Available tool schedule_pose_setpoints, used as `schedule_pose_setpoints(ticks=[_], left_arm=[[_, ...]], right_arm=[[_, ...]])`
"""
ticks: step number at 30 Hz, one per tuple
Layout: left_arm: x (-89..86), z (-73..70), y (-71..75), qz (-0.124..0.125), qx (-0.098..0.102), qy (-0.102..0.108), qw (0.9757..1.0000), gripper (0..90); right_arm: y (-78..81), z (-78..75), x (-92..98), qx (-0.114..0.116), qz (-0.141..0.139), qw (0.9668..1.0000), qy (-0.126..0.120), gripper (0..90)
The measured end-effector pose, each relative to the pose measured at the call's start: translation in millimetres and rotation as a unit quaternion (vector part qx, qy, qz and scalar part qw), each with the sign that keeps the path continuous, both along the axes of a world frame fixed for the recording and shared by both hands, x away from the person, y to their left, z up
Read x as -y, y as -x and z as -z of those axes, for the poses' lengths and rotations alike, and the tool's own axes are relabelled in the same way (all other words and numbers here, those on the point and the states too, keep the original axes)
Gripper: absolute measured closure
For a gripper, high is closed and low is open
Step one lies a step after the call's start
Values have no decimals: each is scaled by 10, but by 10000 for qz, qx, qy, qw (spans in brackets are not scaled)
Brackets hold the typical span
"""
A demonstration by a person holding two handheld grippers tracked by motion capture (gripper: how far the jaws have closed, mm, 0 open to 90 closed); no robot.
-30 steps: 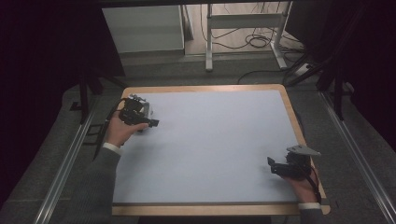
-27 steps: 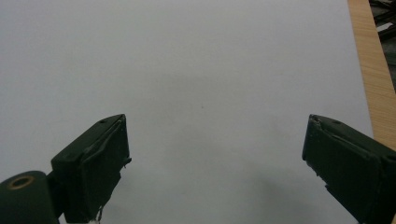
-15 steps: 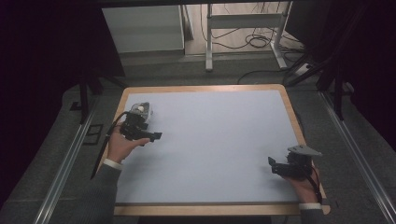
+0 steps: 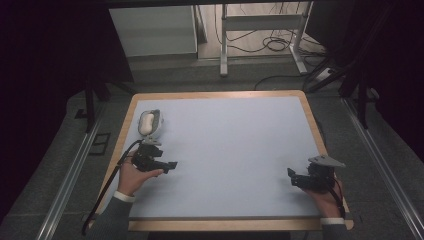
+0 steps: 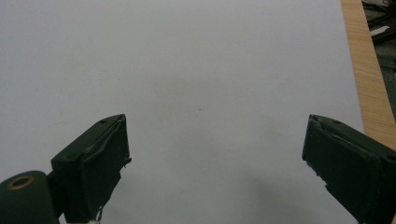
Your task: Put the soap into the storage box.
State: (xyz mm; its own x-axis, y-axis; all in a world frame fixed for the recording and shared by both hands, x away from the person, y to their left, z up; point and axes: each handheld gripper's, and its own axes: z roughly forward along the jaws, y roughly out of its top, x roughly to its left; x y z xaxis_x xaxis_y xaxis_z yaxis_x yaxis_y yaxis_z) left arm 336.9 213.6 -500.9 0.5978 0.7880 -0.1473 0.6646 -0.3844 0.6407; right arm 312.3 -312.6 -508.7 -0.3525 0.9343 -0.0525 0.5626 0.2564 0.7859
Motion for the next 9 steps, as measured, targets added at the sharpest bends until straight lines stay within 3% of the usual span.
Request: schedule_pose_setpoints(ticks=[9], left_arm=[[3, 10, 20, -8, 67, -27, 10000, 200]], right_arm=[[-11, -12, 1, 3, 7, 10000, -39, 71]])
